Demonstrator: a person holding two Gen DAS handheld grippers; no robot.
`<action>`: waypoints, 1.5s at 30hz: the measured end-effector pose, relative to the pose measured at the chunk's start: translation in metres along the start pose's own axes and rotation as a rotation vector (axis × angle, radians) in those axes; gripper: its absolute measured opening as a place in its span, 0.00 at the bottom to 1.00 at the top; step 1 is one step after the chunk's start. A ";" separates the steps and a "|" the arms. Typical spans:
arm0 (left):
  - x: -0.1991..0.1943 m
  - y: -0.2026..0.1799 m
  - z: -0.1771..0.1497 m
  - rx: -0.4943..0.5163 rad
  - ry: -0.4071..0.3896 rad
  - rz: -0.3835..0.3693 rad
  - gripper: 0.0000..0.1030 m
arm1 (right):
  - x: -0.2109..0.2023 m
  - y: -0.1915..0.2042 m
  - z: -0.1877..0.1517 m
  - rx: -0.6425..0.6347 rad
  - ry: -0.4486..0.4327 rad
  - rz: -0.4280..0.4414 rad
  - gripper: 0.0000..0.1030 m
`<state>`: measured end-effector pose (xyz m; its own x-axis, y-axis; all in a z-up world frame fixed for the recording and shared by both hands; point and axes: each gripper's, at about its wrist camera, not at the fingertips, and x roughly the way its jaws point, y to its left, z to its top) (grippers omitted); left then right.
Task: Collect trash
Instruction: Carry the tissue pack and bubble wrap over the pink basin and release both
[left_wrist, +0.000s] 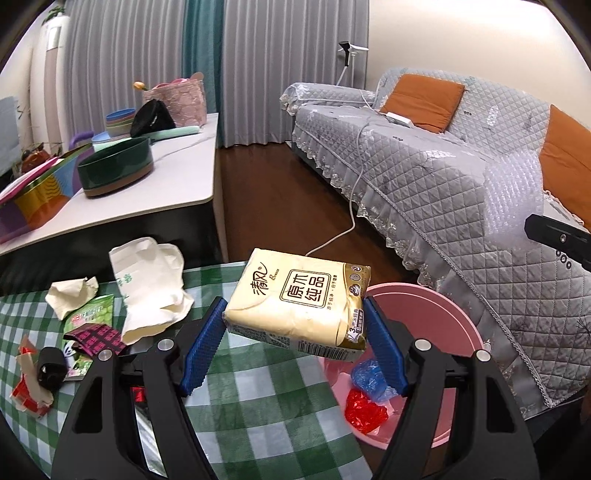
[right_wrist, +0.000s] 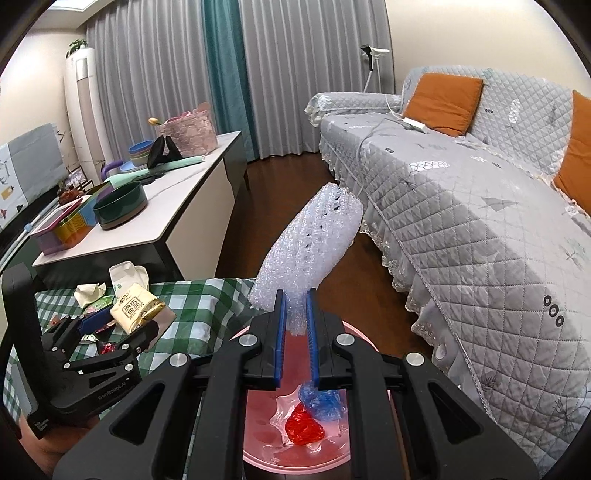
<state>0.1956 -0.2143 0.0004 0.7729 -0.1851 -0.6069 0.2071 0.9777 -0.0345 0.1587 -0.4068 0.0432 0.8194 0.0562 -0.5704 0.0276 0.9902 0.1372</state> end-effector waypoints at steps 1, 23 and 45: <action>0.000 -0.001 0.000 0.001 0.001 -0.002 0.69 | 0.001 -0.001 0.000 0.005 0.001 -0.001 0.11; 0.021 -0.047 0.000 0.057 0.024 -0.084 0.70 | 0.006 -0.012 -0.003 0.027 0.033 -0.010 0.16; 0.004 -0.039 -0.004 0.065 0.034 -0.116 0.76 | 0.006 -0.013 -0.006 0.052 0.025 -0.021 0.45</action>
<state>0.1886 -0.2524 -0.0039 0.7211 -0.2917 -0.6285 0.3330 0.9413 -0.0548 0.1599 -0.4183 0.0335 0.8039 0.0394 -0.5934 0.0745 0.9833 0.1662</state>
